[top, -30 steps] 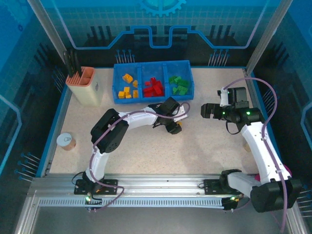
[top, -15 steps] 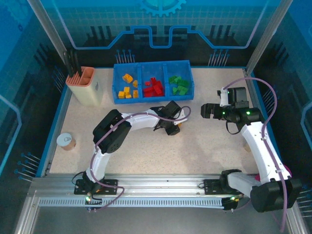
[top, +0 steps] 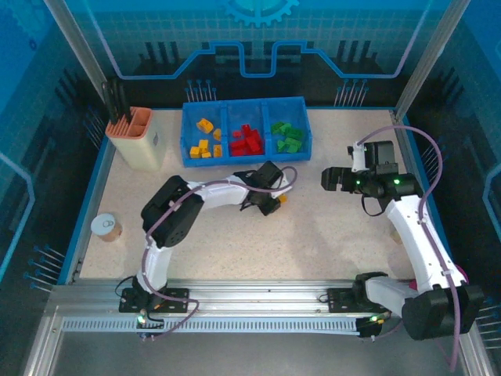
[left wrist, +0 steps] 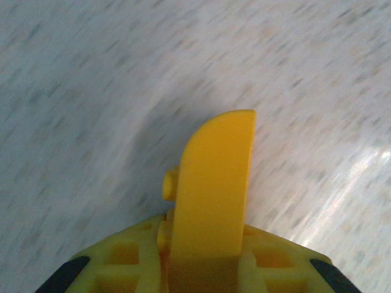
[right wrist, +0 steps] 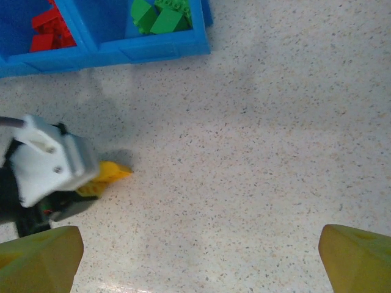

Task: Sort the legos into containers by color
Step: Pick up the lego from the center of the table, then place the lego in the container.

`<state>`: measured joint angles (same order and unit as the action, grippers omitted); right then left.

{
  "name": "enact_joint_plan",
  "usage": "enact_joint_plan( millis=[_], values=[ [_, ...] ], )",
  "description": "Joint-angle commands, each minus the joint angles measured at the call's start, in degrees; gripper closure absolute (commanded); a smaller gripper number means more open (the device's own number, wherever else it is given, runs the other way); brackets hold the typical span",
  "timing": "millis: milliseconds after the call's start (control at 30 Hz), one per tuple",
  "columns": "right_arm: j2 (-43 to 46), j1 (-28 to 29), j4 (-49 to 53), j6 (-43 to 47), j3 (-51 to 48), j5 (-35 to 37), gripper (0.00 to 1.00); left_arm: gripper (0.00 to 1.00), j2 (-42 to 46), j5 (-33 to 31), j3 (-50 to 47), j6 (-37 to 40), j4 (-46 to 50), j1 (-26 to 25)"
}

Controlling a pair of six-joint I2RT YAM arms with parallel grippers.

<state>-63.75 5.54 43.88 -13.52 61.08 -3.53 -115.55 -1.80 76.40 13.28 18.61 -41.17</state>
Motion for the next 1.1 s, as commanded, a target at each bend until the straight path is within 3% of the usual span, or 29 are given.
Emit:
enact_joint_plan(
  millis=[0, 233, 500, 700, 1067],
  values=[
    [-1.1, -0.86, -1.87, -0.92, -1.23, -1.91, 0.0, 0.92, 9.3, -2.52, -2.23, -4.74, 2.65, 5.16],
    [-3.52, -0.47, -3.27, -1.76, -0.92, -3.44, 0.0, 0.92, 16.13, -4.04, 4.59, -6.08, 6.41, 17.71],
    [-4.02, -0.07, -2.95, -1.63, 0.36, -1.69, 0.0, 0.92, 0.83, -9.78, 24.8, -9.49, 14.14, 27.95],
    [-3.71, 0.02, -2.14, -1.44, 1.23, -0.21, 0.0, 0.92, -11.84, -9.02, 39.14, -12.93, 18.75, 31.55],
    [-3.18, 0.08, -1.52, -2.1, 2.49, 1.06, 0.0, 0.91, -29.94, -7.79, 62.77, -14.35, 27.79, 33.16]
  ],
)
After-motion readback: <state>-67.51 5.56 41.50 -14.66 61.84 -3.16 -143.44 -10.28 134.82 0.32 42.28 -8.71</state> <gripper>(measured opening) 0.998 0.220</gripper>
